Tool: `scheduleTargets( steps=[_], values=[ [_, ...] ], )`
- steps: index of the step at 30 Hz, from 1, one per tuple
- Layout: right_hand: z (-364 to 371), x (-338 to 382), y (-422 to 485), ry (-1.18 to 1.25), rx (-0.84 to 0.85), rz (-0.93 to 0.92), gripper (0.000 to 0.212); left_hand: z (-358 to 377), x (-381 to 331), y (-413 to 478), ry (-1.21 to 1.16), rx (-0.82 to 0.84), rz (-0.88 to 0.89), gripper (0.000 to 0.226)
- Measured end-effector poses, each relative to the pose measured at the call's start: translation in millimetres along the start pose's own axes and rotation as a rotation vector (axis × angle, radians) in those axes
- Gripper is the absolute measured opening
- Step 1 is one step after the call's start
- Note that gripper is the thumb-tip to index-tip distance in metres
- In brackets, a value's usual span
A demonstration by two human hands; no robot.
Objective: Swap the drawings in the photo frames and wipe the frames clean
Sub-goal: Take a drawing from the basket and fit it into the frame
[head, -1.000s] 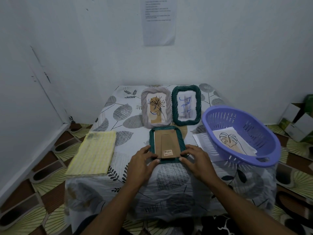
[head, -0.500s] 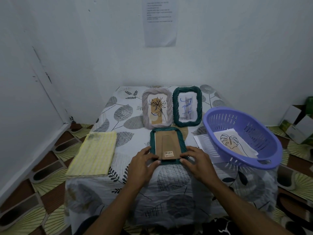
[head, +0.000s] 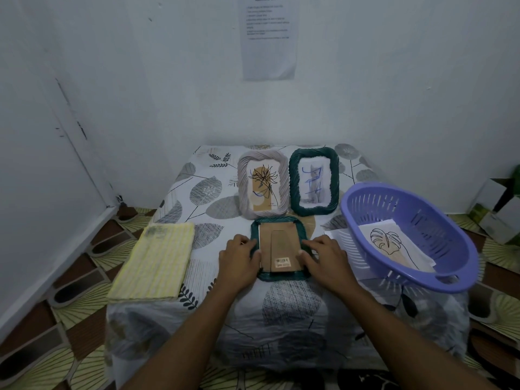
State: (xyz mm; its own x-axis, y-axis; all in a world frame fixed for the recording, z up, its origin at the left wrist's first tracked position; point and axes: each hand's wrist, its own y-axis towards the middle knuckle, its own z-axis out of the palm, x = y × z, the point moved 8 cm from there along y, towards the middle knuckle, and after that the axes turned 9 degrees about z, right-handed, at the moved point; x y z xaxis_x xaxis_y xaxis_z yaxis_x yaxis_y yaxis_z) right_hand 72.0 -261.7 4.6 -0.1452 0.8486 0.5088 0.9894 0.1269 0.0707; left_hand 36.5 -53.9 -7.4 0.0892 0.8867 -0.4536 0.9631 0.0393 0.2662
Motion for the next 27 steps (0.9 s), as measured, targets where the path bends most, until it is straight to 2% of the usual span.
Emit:
scheduleTargets(
  steps=[12,21,23,27],
  values=[
    [6,-3,2,-0.032,-0.019,0.010,0.040,4,5,-1,0.014,-0.046,-0.001,0.036],
    [-1,-1,11,0.110,-0.037,0.119,0.035,-4,1,1,-0.051,-0.073,-0.043,0.039],
    [-2,2,13,0.157,-0.038,0.130,0.035,-7,-6,5,-0.062,-0.073,-0.011,0.037],
    [-7,10,13,0.305,-0.027,0.147,0.033,0,-37,12,-0.097,0.038,0.121,0.035]
  ],
)
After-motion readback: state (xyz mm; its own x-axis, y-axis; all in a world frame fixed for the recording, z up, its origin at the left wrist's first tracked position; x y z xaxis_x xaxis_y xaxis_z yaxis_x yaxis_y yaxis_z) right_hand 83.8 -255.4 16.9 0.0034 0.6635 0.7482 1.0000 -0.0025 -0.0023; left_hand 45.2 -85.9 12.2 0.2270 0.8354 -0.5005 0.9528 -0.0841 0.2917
